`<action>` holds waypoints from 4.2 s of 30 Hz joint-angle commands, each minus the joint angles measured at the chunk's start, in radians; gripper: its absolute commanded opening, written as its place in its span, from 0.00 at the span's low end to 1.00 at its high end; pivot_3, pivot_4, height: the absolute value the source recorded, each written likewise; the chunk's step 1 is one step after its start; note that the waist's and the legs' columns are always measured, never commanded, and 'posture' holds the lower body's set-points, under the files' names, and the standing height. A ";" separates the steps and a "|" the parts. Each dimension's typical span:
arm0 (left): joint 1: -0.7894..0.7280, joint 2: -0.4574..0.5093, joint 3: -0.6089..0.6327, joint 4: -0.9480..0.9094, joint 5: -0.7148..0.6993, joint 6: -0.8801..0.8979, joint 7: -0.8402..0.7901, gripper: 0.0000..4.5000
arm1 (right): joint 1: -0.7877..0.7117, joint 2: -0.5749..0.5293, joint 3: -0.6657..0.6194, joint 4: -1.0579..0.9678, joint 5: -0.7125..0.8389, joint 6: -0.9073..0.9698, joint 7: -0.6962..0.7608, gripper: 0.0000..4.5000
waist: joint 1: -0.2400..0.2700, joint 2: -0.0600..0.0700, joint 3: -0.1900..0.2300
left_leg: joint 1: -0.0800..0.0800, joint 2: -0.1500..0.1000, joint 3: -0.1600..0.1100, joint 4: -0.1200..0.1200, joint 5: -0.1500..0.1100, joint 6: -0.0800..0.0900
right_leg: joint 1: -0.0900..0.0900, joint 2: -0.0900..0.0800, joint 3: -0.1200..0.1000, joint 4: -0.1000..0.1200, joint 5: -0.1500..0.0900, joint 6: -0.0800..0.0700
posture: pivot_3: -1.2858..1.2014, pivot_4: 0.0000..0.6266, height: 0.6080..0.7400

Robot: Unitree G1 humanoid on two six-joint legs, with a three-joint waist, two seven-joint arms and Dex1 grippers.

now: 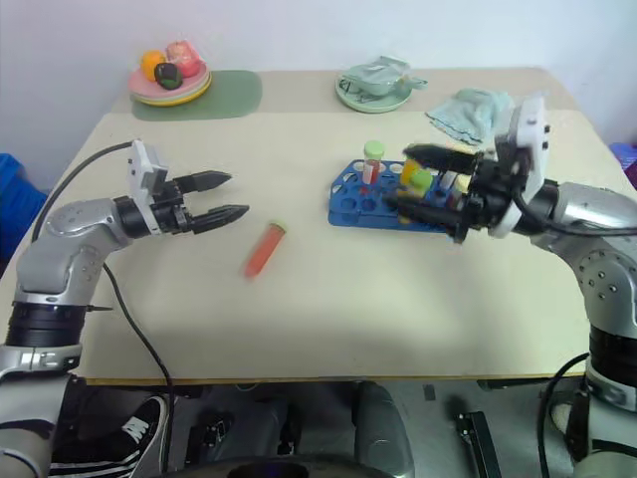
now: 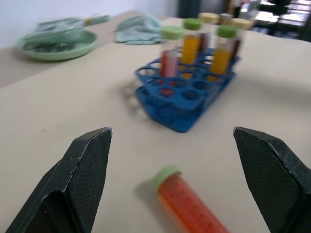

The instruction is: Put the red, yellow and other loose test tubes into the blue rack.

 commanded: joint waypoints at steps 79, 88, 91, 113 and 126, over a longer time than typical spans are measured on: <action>-0.865 -0.213 -0.861 0.702 0.126 1.058 -0.006 0.53 | 0.066 0.169 0.113 -0.100 -0.120 -0.122 -0.082 1.00 | 0.022 -0.004 0.002 | -0.002 -0.006 -0.001 0.001 0.002 -0.004 | -0.002 0.000 0.000 0.002 0.000 0.000 | 0.52 0.24 1.00; -0.860 -0.237 -0.838 0.719 0.163 1.055 -0.014 0.30 | 0.072 0.166 0.113 -0.105 -0.121 -0.122 -0.095 1.00 | 0.022 -0.004 0.002 | -0.002 -0.006 -0.001 0.001 0.002 -0.004 | -0.002 0.000 0.000 0.002 0.000 0.000 | 0.52 0.24 1.00; -0.856 -0.239 -0.834 0.720 0.171 1.053 -0.017 0.30 | 0.070 0.165 0.115 -0.106 -0.120 -0.122 -0.096 1.00 | 0.022 -0.004 0.002 | -0.002 -0.006 -0.001 0.001 0.002 -0.004 | -0.002 0.000 0.000 0.002 0.000 0.000 | 0.52 0.24 1.00; -0.555 -0.028 -0.373 0.028 0.160 0.757 0.152 0.17 | 0.109 0.182 0.081 -0.134 -0.121 -0.129 -0.177 1.00 | 0.020 -0.001 0.001 | -0.002 -0.002 -0.001 0.001 0.002 -0.004 | -0.004 -0.001 0.001 0.004 0.000 0.000 | 0.52 0.24 1.00; 0.025 -0.323 -0.076 -0.189 0.230 -0.267 0.396 0.17 | 0.176 0.227 0.042 -0.183 -0.126 -0.126 -0.314 1.00 | 0.036 -0.003 0.001 | -0.002 -0.003 -0.001 0.003 0.003 -0.006 | -0.004 -0.003 0.001 0.003 0.000 0.000 | 0.52 0.24 1.00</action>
